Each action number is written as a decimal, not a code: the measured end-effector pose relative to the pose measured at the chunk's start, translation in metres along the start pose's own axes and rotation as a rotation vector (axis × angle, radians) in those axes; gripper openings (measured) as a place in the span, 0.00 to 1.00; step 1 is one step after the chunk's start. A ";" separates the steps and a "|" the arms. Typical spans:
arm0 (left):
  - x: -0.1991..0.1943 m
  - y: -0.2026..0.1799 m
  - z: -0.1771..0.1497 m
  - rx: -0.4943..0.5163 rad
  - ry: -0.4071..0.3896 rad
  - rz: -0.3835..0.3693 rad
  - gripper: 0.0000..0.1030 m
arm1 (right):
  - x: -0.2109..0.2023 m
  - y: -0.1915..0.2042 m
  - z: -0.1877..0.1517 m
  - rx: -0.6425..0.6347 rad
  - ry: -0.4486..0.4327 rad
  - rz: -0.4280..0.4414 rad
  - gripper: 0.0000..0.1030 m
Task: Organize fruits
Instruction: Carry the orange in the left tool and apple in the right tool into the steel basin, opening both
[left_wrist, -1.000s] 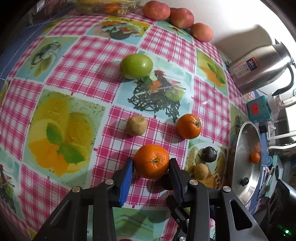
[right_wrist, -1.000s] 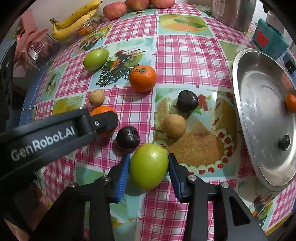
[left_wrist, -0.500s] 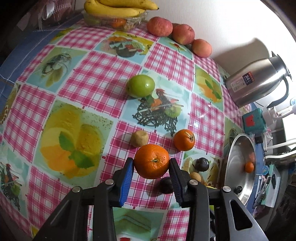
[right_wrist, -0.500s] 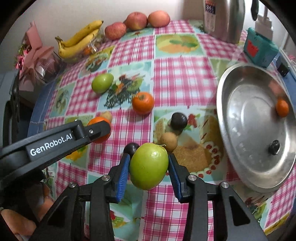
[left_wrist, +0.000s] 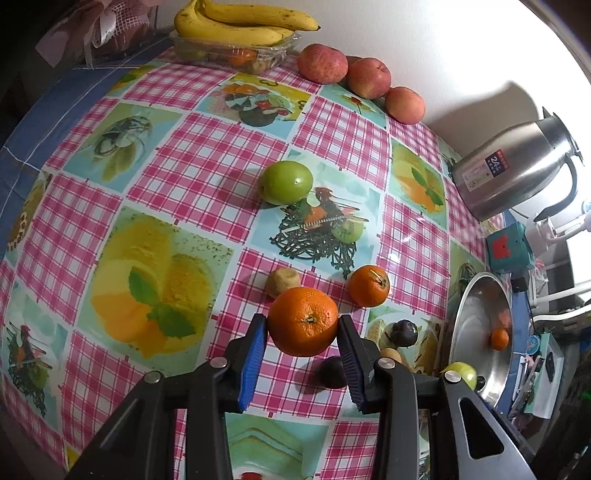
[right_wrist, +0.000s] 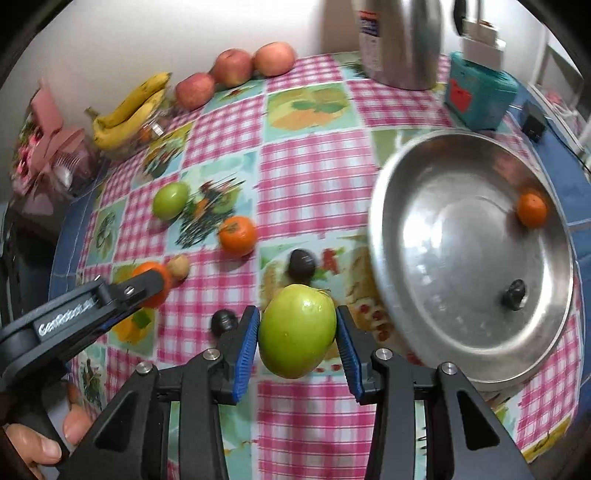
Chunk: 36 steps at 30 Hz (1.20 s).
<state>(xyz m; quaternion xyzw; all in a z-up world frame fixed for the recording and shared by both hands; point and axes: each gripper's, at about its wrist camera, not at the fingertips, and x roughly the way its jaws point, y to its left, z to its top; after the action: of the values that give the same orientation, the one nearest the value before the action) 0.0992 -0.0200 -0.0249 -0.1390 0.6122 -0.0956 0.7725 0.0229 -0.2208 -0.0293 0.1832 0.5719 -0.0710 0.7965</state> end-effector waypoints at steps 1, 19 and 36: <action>0.000 -0.001 0.000 0.002 -0.001 -0.001 0.40 | 0.000 -0.004 0.001 0.013 -0.004 -0.010 0.42; 0.007 -0.064 -0.023 0.145 0.014 -0.012 0.40 | -0.028 -0.102 0.014 0.228 -0.080 -0.131 0.42; 0.021 -0.165 -0.047 0.394 -0.035 -0.096 0.40 | -0.024 -0.139 0.026 0.272 -0.116 -0.171 0.42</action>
<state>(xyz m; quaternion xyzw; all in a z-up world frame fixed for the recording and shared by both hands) 0.0626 -0.1874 0.0005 -0.0158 0.5607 -0.2478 0.7899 -0.0073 -0.3605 -0.0284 0.2356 0.5234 -0.2257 0.7871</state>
